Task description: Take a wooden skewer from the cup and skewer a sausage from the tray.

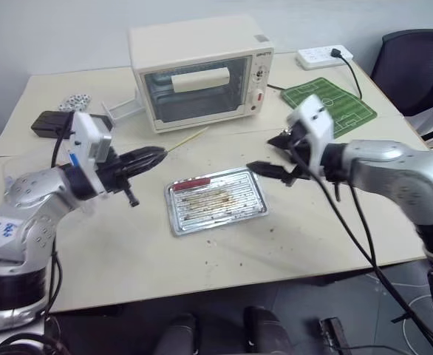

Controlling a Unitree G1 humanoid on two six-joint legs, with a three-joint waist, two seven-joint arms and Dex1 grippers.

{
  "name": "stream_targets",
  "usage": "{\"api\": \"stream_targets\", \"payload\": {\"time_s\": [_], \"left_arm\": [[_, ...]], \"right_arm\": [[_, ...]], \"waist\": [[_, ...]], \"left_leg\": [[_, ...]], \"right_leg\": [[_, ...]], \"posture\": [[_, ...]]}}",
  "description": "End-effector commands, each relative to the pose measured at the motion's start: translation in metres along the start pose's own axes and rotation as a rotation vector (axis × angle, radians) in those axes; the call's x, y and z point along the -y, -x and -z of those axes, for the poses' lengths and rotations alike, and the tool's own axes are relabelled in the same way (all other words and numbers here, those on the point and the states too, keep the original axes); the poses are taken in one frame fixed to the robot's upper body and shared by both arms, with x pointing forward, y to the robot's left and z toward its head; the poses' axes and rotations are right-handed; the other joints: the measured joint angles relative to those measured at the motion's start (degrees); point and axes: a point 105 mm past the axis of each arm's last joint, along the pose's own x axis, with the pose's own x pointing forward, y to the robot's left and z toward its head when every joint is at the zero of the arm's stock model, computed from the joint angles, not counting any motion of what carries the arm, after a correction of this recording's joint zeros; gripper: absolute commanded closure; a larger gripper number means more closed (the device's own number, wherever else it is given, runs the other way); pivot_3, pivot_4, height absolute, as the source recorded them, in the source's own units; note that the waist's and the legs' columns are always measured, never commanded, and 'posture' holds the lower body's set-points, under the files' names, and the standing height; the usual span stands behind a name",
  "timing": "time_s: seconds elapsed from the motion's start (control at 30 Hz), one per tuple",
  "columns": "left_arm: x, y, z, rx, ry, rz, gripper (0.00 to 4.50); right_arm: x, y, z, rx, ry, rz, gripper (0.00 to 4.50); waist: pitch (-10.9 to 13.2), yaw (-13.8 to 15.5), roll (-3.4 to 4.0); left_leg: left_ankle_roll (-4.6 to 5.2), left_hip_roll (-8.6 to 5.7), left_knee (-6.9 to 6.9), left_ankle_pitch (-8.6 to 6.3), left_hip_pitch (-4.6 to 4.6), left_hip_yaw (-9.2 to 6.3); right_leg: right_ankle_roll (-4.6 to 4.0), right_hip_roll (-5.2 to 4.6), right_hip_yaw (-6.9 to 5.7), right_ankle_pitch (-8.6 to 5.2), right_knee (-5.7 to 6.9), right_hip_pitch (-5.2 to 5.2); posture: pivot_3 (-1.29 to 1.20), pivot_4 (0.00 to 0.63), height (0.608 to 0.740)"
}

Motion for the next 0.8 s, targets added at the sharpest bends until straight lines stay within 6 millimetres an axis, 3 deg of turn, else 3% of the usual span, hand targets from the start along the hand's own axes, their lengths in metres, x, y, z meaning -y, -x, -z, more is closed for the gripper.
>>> {"api": "stream_targets", "payload": {"time_s": [0.03,0.37,0.7,0.8], "left_arm": [[0.006,0.022,-0.008,-0.016,-0.028,-0.039,4.5],[0.013,0.054,0.009,-0.092,0.009,-0.18,4.5],[0.014,0.056,0.009,-0.092,0.006,-0.198,4.5],[0.012,0.055,0.007,-0.089,0.0,-0.198,4.5]], "right_arm": [[-0.003,-0.026,-0.01,0.037,0.171,-0.075,0.01],[-0.025,-0.099,0.009,0.002,0.263,-0.246,0.01],[-0.038,-0.132,0.029,-0.031,0.253,-0.284,0.01],[-0.04,-0.134,0.03,-0.025,0.25,-0.288,0.52]], "waist": [[0.04,0.15,-0.13],[0.08,0.12,-0.25],[0.08,-0.06,-0.25],[0.08,-0.1,-0.25]], "left_leg": [[-0.05,0.02,0.03,0.02,-0.06,-0.01],[-0.35,0.13,-0.01,0.06,-0.33,-0.17],[-0.48,0.15,0.02,0.11,-0.27,-0.18],[-0.49,0.15,0.01,0.12,-0.25,-0.18]], "right_leg": [[0.0,-0.05,0.05,0.01,0.03,-0.08],[-0.16,-0.1,-0.1,0.05,0.13,-0.32],[-0.2,-0.06,-0.19,0.05,0.36,-0.34],[-0.21,-0.03,-0.19,0.04,0.38,-0.35]], "posture": [[0.0,0.15,0.74],[0.0,0.15,0.74],[0.0,0.15,0.74],[0.0,0.15,0.74]]}}
